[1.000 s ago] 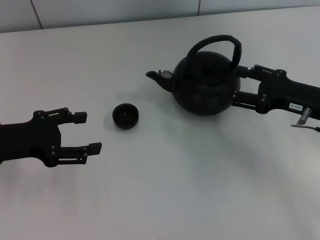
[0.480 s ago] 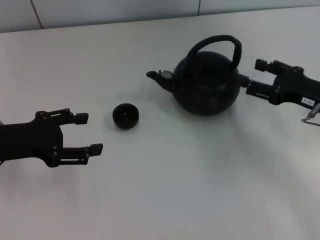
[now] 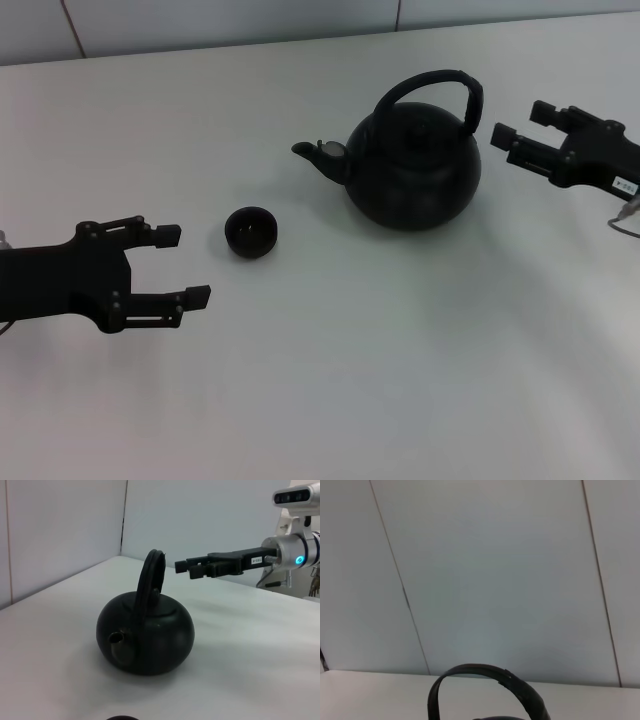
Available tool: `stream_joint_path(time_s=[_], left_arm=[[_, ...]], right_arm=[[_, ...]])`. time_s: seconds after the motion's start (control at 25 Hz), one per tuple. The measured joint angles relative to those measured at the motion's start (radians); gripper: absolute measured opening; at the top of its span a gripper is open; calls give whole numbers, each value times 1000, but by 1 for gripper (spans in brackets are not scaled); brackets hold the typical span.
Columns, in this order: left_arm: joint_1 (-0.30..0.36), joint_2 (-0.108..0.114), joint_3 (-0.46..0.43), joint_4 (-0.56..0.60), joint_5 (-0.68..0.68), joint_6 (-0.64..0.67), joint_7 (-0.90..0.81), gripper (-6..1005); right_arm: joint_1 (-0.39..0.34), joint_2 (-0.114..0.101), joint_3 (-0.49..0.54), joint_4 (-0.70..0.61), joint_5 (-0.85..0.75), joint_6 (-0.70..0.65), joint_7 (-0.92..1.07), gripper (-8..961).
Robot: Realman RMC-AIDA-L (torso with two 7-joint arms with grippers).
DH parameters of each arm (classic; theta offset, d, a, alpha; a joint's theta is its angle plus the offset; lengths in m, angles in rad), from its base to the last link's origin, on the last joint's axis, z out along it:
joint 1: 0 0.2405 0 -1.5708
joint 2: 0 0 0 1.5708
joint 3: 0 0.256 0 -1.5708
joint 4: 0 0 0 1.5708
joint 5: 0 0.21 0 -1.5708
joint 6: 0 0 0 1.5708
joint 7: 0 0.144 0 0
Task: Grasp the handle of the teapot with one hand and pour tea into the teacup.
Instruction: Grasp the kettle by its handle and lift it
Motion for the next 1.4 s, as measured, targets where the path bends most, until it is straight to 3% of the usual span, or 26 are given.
stream_joint_path(time_s=[0.68,1.4], left_arm=[[0,-3,0,4,0,-15,0,861],[-5,-3,0,4,0,-43,1,860]], right_arm=[[120,0,0,96,10,153,-47,760],[166,-1,0,127,11,212,-60,761]])
